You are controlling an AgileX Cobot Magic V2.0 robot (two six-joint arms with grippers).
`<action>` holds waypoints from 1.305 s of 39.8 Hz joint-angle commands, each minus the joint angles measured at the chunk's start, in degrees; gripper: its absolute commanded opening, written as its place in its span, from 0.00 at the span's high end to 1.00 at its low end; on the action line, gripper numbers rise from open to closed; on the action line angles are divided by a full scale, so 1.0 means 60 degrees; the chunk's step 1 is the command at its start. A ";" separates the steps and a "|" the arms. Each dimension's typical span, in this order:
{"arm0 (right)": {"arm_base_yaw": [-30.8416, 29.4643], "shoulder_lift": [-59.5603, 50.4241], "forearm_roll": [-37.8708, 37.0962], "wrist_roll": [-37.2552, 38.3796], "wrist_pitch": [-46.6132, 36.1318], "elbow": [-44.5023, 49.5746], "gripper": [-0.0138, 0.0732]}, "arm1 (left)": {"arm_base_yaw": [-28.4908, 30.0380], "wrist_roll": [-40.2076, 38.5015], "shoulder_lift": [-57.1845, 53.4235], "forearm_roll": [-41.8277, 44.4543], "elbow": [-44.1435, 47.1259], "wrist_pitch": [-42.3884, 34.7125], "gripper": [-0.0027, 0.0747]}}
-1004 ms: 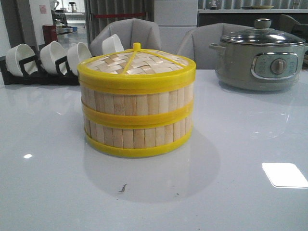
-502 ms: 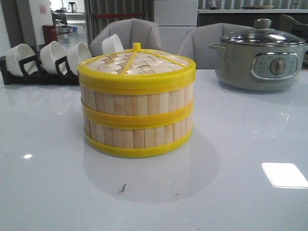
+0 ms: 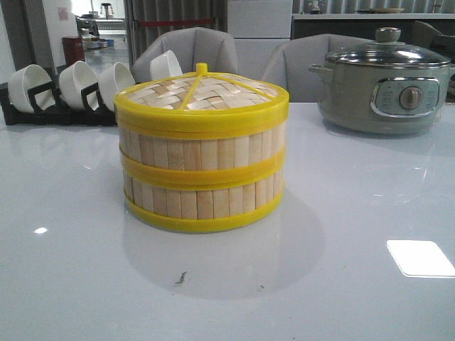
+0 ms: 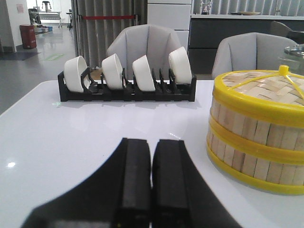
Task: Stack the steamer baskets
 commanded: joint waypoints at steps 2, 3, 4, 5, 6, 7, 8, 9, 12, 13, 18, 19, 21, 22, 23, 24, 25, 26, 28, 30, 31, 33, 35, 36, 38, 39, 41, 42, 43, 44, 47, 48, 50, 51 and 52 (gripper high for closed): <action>-0.0053 0.0089 -0.0077 -0.0077 -0.0810 -0.0294 0.77 | 0.0025 -0.0039 -0.0144 -0.0108 0.0013 -0.0908 0.86; -0.0053 0.0089 -0.0077 -0.0077 -0.0810 -0.0294 0.77 | 0.0025 -0.0039 -0.0144 -0.0108 0.0013 -0.0933 0.86; -0.0053 0.0089 -0.0077 -0.0077 -0.0810 -0.0294 0.77 | 0.0025 0.0012 -0.0144 -0.0108 0.0013 -0.0951 0.86; -0.0053 0.0089 -0.0077 -0.0077 -0.0810 -0.0294 0.77 | 0.0025 0.0091 -0.0144 -0.0108 0.0013 -0.0951 0.86; -0.0053 0.0089 -0.0077 -0.0077 -0.0810 -0.0294 0.77 | 0.0025 0.0179 -0.0144 -0.0122 0.0013 -0.0951 0.86; -0.0053 0.0089 -0.0077 -0.0077 -0.0810 -0.0294 0.77 | 0.0025 0.0394 -0.0144 -0.0214 0.0013 -0.0951 0.86; -0.0053 0.0089 -0.0077 -0.0077 -0.0810 -0.0294 0.77 | 0.0025 0.0749 -0.0144 -0.0419 0.0013 -0.0951 0.86; -0.0053 0.0089 -0.0077 -0.0077 -0.0810 -0.0294 0.77 | 0.0042 0.1082 -0.0144 -0.0641 0.0013 -0.0951 0.86; -0.0053 0.0089 -0.0077 -0.0077 -0.0810 -0.0294 0.77 | 0.0097 0.2241 -0.0144 -0.1454 0.0013 -0.0951 0.86; -0.0053 0.0089 -0.0077 -0.0077 -0.0810 -0.0294 0.77 | 0.0140 0.2311 -0.0144 -0.1480 0.0013 -0.0951 0.86; -0.0053 0.0089 -0.0077 -0.0077 -0.0810 -0.0294 0.77 | 0.0357 0.2327 -0.0144 -0.1305 0.0013 -0.1050 0.86; -0.0053 0.0089 -0.0077 -0.0077 -0.0810 -0.0294 0.77 | 0.0383 0.2327 -0.0144 -0.1239 0.0013 -0.1133 0.86; -0.0053 0.0089 -0.0077 -0.0077 -0.0810 -0.0294 0.77 | 0.0399 0.2327 -0.0144 -0.1145 0.0013 -0.1203 0.86; -0.0053 0.0089 -0.0077 -0.0077 -0.0810 -0.0294 0.77 | 0.0399 0.2327 -0.0144 -0.1145 0.0013 -0.1222 0.86; -0.0053 0.0089 -0.0077 -0.0077 -0.0810 -0.0294 0.77 | 0.0399 0.2327 -0.0144 -0.1145 0.0013 -0.1222 0.86; -0.0053 0.0089 -0.0077 -0.0077 -0.0810 -0.0294 0.77 | 0.0399 0.2327 -0.0144 -0.1096 0.0013 -0.1200 0.86; -0.0053 0.0089 -0.0077 -0.0077 -0.0810 -0.0294 0.77 | 0.0399 0.2327 -0.0144 -0.1076 0.0013 -0.1159 0.86; -0.0053 0.0089 -0.0077 -0.0077 -0.0810 -0.0294 0.77 | 0.0399 0.2327 -0.0144 -0.1076 0.0013 -0.1134 0.86; -0.0053 0.0089 -0.0077 -0.0077 -0.0810 -0.0294 0.77 | 0.0399 0.2327 -0.0144 -0.1076 0.0013 -0.1134 0.86; -0.0053 0.0089 -0.0077 -0.0077 -0.0810 -0.0294 0.77 | 0.0399 0.2327 -0.0144 -0.1076 0.0013 -0.1134 0.86; -0.0053 0.0089 -0.0077 -0.0077 -0.0810 -0.0294 0.77 | 0.0399 0.2327 -0.0144 -0.1076 0.0013 -0.1134 0.86; -0.0053 0.0089 -0.0077 -0.0077 -0.0810 -0.0294 0.77 | 0.0399 0.2327 -0.0144 -0.1076 0.0013 -0.1134 0.86; -0.0053 0.0089 -0.0077 -0.0077 -0.0810 -0.0294 0.77 | 0.0399 0.2327 -0.0144 -0.1076 0.0013 -0.1134 0.86; -0.0053 0.0089 -0.0077 -0.0077 -0.0810 -0.0294 0.77 | 0.0399 0.2327 -0.0144 -0.1076 0.0013 -0.1134 0.86; -0.0053 0.0089 -0.0077 -0.0077 -0.0810 -0.0294 0.77 | 0.0399 0.2327 -0.0144 -0.1076 0.0013 -0.1134 0.86; -0.0053 0.0089 -0.0077 -0.0077 -0.0810 -0.0294 0.77 | 0.0399 0.2327 -0.0144 -0.1076 0.0013 -0.1134 0.86; -0.0053 0.0089 -0.0077 -0.0077 -0.0810 -0.0294 0.77 | 0.0399 0.2327 -0.0144 -0.1076 0.0013 -0.1134 0.86; -0.0053 0.0089 -0.0077 -0.0077 -0.0810 -0.0294 0.77 | 0.0399 0.2327 -0.0144 -0.1076 0.0013 -0.1134 0.86; -0.0053 0.0089 -0.0077 -0.0077 -0.0810 -0.0294 0.77 | 0.0399 0.2327 -0.0144 -0.1076 0.0013 -0.1134 0.86; -0.0053 0.0089 -0.0077 -0.0077 -0.0810 -0.0294 0.77 | 0.0399 0.2327 -0.0144 -0.1076 0.0013 -0.1134 0.86; -0.0053 0.0089 -0.0077 -0.0077 -0.0810 -0.0294 0.77 | 0.0399 0.2327 -0.0144 -0.1076 0.0013 -0.1134 0.86; -0.0053 0.0089 -0.0077 -0.0077 -0.0810 -0.0294 0.77 | 0.0399 0.2327 -0.0144 -0.1076 0.0013 -0.1134 0.86; -0.0053 0.0089 -0.0077 -0.0077 -0.0810 -0.0294 0.77 | 0.0399 0.2327 -0.0144 -0.1076 0.0013 -0.1134 0.86; -0.0053 0.0089 -0.0077 -0.0077 -0.0810 -0.0294 0.77 | 0.0399 0.2327 -0.0144 -0.1076 0.0013 -0.1134 0.86; -0.0053 0.0089 -0.0077 -0.0077 -0.0810 -0.0294 0.77 | 0.0399 0.2327 -0.0144 -0.1076 0.0013 -0.1134 0.86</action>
